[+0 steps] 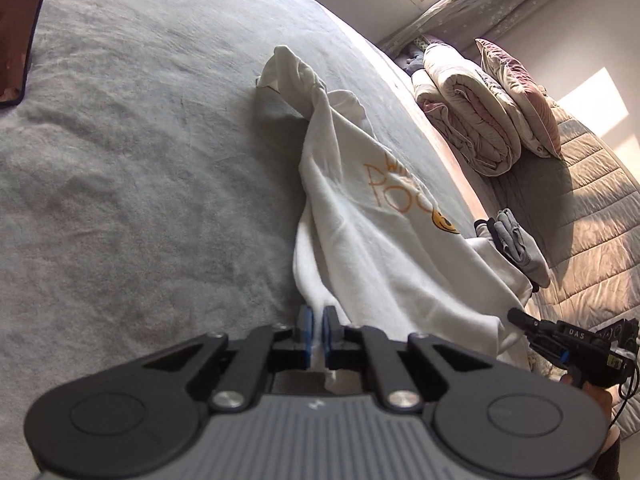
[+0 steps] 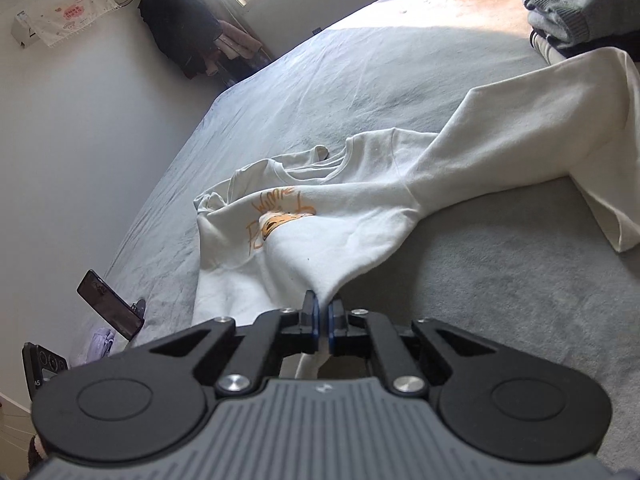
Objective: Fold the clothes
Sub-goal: 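Grasp the sweatshirt hem with the left gripper while the right gripper grasps the hem, then pull the hem with both grippers to spread the sweatshirt flat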
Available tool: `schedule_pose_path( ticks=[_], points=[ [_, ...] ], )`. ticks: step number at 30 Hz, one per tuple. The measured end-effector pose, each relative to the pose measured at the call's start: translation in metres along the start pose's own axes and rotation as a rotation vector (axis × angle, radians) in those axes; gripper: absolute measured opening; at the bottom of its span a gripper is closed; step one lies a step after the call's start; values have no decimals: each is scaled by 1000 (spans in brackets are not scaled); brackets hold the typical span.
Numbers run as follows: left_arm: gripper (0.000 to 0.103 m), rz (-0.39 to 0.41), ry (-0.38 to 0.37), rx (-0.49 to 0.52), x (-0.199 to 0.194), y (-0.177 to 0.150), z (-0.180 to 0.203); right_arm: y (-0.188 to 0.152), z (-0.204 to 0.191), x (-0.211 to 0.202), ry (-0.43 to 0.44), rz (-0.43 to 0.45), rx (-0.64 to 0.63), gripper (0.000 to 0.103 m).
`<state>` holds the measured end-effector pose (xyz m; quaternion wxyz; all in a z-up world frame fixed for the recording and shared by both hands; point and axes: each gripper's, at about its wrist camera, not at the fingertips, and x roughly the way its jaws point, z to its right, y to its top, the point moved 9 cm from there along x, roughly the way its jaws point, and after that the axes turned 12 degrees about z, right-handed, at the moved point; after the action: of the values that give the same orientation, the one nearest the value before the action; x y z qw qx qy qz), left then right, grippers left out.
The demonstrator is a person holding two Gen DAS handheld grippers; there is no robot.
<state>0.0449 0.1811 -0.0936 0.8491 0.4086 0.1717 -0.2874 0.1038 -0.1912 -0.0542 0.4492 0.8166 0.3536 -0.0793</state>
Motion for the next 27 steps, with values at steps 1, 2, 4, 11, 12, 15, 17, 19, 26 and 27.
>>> schedule_pose_path(
  ticks=[1, 2, 4, 11, 12, 15, 17, 19, 26, 27],
  points=[
    [5, 7, 7, 8, -4, 3, -3, 4, 2, -3, -8, 10, -4, 6],
    [5, 15, 13, 16, -7, 5, -6, 7, 4, -5, -18, 21, -6, 6],
    [5, 27, 25, 30, -14, 10, -11, 12, 10, -7, -38, 39, -2, 6],
    [5, -30, 5, 90, -25, 5, -14, 15, 31, 9, -115, 59, 5, 6],
    [5, -57, -5, 115, -23, 1, -13, 14, 34, 12, -123, 56, 6, 6],
    [6, -123, -7, 144, -14, -14, -16, 10, 42, 20, -144, 42, 7, 12],
    [6, -155, 0, 136, -9, -20, -22, 6, 44, 22, -149, 29, 2, 16],
    [8, -170, 0, 130, -8, -20, -26, 4, 45, 22, -150, 16, -8, 16],
    [17, -183, 18, 110, 1, -13, -38, -5, 42, 12, -179, -20, -30, 55],
    [17, -188, 21, 98, 4, -12, -39, -9, 40, 10, -186, -42, -34, 55]
  ],
)
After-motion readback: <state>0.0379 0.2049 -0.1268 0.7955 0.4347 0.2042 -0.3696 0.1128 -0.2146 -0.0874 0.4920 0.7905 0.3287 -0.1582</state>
